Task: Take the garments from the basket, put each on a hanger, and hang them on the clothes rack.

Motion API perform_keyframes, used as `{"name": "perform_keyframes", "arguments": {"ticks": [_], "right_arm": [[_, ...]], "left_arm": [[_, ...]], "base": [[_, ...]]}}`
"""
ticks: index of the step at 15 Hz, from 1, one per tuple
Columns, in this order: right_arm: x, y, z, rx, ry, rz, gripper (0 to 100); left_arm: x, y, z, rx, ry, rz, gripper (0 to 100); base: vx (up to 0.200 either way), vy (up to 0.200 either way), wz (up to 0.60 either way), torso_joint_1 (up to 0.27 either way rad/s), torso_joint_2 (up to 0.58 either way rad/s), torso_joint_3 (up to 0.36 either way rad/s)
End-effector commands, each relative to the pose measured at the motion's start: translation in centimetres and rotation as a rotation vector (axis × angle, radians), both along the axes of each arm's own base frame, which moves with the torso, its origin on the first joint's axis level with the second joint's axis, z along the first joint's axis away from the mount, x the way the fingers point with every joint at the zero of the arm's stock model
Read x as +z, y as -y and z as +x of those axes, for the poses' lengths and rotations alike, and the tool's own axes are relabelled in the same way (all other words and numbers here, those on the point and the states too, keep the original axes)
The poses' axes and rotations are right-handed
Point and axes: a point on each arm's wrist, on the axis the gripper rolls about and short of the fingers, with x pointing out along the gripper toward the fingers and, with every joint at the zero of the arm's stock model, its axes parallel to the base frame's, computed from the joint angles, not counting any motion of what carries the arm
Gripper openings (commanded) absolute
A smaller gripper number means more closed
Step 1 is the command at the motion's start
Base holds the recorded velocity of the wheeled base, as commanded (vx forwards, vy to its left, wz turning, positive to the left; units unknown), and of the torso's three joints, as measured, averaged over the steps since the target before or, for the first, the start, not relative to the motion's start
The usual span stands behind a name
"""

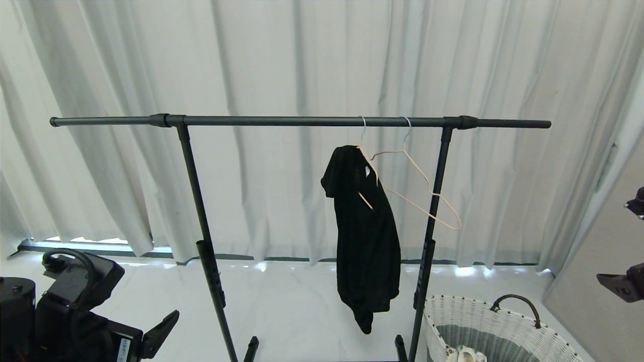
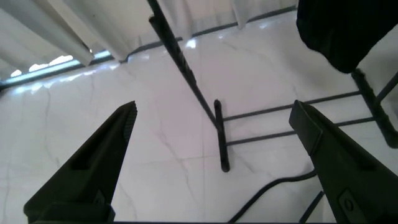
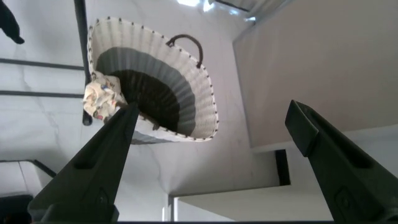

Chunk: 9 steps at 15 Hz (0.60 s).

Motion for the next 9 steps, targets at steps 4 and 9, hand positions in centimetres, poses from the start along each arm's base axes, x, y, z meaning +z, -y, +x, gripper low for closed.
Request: {"name": "perform_keyframes", "arguments": {"ticks": [4, 9], "right_arm": [[-0.9, 0.0, 0.0, 0.0, -0.034, -0.01, 100], [-1.7, 0.0, -0.1, 0.0, -0.068, -0.021, 100]], "left_arm": [[-0.3, -0.6, 0.1, 0.045, -0.013, 0.003, 100], [-0.2, -0.7, 0.0, 0.053, -0.007, 0.002, 100]], "base": [[0.0, 0.0, 0.0, -0.221, 0.51, 0.284], [0.0, 0.0, 0.0, -0.202, 0.48, 0.276]]}}
